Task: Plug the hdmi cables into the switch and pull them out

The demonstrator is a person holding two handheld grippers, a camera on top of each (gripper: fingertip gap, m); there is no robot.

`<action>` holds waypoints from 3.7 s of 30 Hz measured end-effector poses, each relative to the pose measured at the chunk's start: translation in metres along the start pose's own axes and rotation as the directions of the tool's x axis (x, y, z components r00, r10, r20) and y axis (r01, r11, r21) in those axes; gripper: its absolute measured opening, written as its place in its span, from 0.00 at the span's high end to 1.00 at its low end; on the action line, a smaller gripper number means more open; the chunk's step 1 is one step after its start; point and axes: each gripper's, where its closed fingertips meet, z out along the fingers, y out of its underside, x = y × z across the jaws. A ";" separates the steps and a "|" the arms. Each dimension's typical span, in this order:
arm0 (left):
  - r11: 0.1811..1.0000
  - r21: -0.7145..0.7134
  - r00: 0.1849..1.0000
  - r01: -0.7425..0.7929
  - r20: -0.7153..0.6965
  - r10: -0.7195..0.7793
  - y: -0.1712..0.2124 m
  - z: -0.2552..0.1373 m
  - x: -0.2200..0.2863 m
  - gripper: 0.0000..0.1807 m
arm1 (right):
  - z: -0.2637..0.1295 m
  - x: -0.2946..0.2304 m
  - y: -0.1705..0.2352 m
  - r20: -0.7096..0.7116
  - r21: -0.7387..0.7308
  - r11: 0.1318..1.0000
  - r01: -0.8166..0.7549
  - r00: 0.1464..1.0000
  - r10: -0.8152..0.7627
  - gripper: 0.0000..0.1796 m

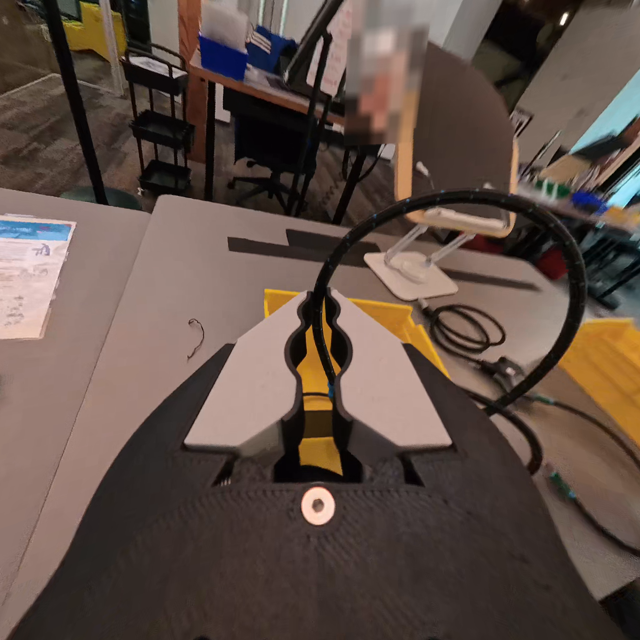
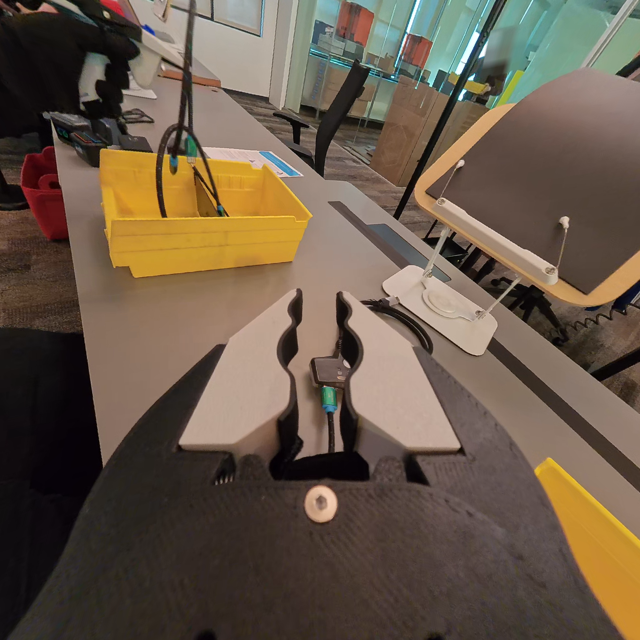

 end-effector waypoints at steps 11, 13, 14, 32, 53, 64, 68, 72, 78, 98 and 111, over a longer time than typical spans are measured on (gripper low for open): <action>0.947 -0.198 0.965 -0.254 0.019 0.263 0.031 0.063 0.036 0.98 | -0.004 0.005 0.000 -0.014 -0.002 1.000 0.006 1.000 -0.006 0.91; 0.923 -0.233 0.949 -0.306 -0.003 0.314 0.036 0.072 0.053 0.98 | -0.006 0.007 0.001 -0.018 -0.001 1.000 -0.001 1.000 0.001 0.91; 0.915 -0.249 0.947 -0.317 -0.025 0.321 0.040 0.076 0.061 0.98 | -0.006 0.008 0.001 -0.019 0.000 1.000 -0.002 1.000 0.002 0.91; 0.985 -0.172 0.995 -0.008 -0.095 -0.009 -0.002 0.090 0.093 0.98 | -0.020 0.014 -0.012 -0.038 0.039 0.999 0.003 0.999 -0.002 0.91; 0.565 -0.087 0.547 -0.820 -0.408 0.731 0.070 0.119 0.371 0.98 | -0.023 0.014 -0.039 -0.121 0.087 0.994 0.070 0.991 -0.059 0.80; 0.392 0.045 0.324 -0.919 -0.478 0.816 0.122 0.113 0.428 0.98 | -0.013 0.032 0.002 -0.187 -0.075 0.993 0.095 0.976 -0.107 0.92; 0.405 0.073 0.322 -0.911 -0.487 0.812 0.122 0.111 0.433 0.98 | -0.018 0.035 0.000 -0.178 -0.044 0.997 0.058 0.982 -0.065 0.99; 0.421 0.091 0.327 -0.902 -0.491 0.807 0.119 0.110 0.437 0.98 | -0.021 0.038 -0.005 -0.190 -0.014 0.999 0.041 0.981 -0.043 0.99; 0.475 0.099 0.372 -0.875 -0.492 0.787 0.112 0.110 0.437 0.92 | -0.026 0.041 -0.012 -0.201 0.023 0.999 0.026 0.979 -0.021 0.99; 0.571 -0.048 0.482 -0.819 -0.598 0.640 0.167 0.125 0.397 0.89 | -0.046 0.045 -0.035 -0.166 0.138 0.990 -0.022 0.985 0.045 0.98; 0.441 0.007 0.410 -0.897 -0.360 0.838 0.126 0.132 0.385 0.95 | -0.068 0.065 -0.036 -0.218 0.131 0.990 -0.044 0.973 0.072 0.88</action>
